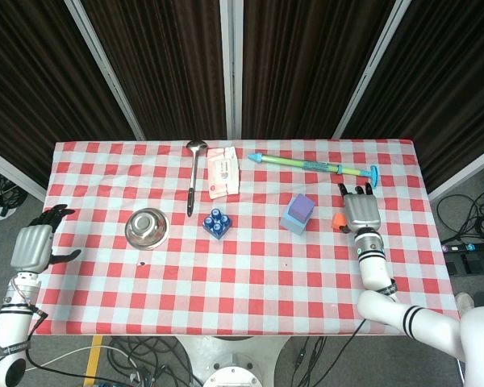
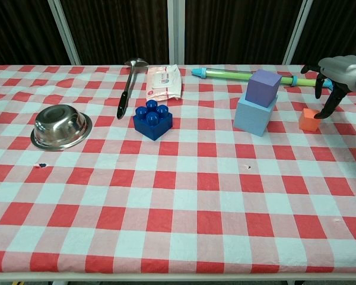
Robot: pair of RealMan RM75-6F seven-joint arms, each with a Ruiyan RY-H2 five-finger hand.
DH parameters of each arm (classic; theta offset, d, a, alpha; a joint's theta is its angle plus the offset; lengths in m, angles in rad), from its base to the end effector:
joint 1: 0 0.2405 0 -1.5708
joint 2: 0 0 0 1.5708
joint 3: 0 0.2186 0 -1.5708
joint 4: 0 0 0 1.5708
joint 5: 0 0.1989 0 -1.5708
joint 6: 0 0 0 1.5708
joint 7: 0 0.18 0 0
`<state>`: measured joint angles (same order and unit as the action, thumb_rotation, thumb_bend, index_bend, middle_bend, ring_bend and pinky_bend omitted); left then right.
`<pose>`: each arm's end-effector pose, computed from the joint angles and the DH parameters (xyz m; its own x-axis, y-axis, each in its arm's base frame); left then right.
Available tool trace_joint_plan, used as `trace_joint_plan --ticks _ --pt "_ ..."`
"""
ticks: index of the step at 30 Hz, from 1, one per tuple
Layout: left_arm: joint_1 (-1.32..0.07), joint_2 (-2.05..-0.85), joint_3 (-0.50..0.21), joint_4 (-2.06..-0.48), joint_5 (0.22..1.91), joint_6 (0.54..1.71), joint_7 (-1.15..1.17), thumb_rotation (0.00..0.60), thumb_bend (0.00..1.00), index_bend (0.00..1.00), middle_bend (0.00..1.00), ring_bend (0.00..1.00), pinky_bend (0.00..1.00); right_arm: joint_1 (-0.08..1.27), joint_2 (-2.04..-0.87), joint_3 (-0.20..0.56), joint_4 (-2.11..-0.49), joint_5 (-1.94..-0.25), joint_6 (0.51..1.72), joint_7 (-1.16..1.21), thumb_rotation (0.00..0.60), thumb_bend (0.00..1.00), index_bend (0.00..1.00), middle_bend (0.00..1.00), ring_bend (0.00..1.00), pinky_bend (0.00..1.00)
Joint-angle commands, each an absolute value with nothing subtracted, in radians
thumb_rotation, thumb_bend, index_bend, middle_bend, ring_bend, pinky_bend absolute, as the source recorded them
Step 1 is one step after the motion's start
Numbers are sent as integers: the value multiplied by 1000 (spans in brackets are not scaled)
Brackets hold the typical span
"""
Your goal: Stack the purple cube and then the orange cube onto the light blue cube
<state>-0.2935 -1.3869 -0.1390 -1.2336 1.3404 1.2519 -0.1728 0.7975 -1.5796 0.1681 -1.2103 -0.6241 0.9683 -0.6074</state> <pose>-0.2986 0.2954 0.1033 0.2893 0.0439 0.9562 0.9567 0.0209 -0.2904 -0.2143 -0.3992 0.0154 0.5741 -0.2940 0.7642 -0.7939 0.0285 0.6074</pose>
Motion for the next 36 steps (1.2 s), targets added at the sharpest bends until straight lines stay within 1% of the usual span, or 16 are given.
trace_joint_plan --ticks 1,13,24,29,36 --pt "-293 -1387 -139 -1234 1340 1252 -173 600 58 298 262 217 310 799 -1592 175 -1193 -631 951 -602 600 62 111 399 147 14" --pt "-293 -1385 -139 -1235 1339 1252 -174 600 57 298 262 218 309 798 -1627 176 -1139 -611 912 -632 600 74 122 413 163 14" --pt "-293 -1385 -139 -1237 1340 1255 -171 600 58 298 262 218 309 802 -1658 185 -1078 -632 866 -614 600 97 128 427 173 14" --pt "-293 -1385 -139 -1236 1339 1255 -173 600 57 298 262 217 310 802 -1666 190 -1068 -644 859 -607 600 114 134 464 206 16" --pt "-294 -1385 -137 -1237 1340 1251 -175 600 58 298 262 217 309 792 -1661 194 -1076 -650 870 -606 600 136 167 533 260 20"
